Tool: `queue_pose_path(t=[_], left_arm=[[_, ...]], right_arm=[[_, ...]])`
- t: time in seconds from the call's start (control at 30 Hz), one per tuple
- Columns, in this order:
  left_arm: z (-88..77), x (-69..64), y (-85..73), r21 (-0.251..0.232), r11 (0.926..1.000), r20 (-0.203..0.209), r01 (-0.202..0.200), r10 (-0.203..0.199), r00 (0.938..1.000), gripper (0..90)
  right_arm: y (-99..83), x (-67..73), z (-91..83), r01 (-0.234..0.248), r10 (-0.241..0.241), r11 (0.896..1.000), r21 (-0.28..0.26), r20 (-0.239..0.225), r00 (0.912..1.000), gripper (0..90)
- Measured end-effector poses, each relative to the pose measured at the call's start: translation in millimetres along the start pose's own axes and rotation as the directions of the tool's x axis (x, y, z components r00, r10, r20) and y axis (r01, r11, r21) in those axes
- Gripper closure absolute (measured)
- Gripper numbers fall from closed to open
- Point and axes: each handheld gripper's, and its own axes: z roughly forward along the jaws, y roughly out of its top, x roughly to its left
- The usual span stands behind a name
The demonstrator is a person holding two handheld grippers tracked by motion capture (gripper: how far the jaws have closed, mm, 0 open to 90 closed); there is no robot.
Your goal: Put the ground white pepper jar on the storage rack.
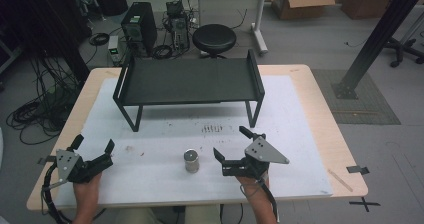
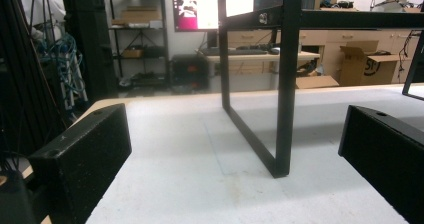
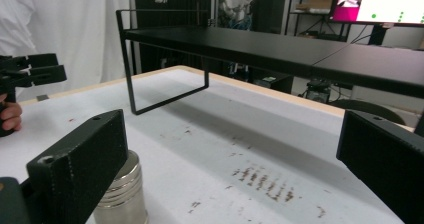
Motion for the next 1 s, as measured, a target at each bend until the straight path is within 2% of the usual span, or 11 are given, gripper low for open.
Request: queue_pose_path(t=[0.37, 0.57, 1.0], left_arm=[[0.1, 0.0, 0.0, 0.000, 1.0000, 0.001, 0.001, -0.001, 1.0000, 0.8], [0.1, 0.0, 0.0, 0.000, 1.0000, 0.001, 0.001, -0.001, 1.0000, 0.8], [0.0, 0.0, 0.0, 0.000, 1.0000, 0.001, 0.001, -0.001, 1.0000, 0.8]], right_arm=[[-4.6, 12.9, 13.9, 0.000, 0.002, 1.000, 0.029, -0.053, 0.9986, 0.0], [-10.1, 24.0, 24.7, 0.001, 0.004, 0.999, 0.054, -0.099, 0.9951, 0.0], [-21.0, 40.1, 41.0, 0.010, 0.007, 0.994, 0.111, -0.152, 0.9883, 0.0]])
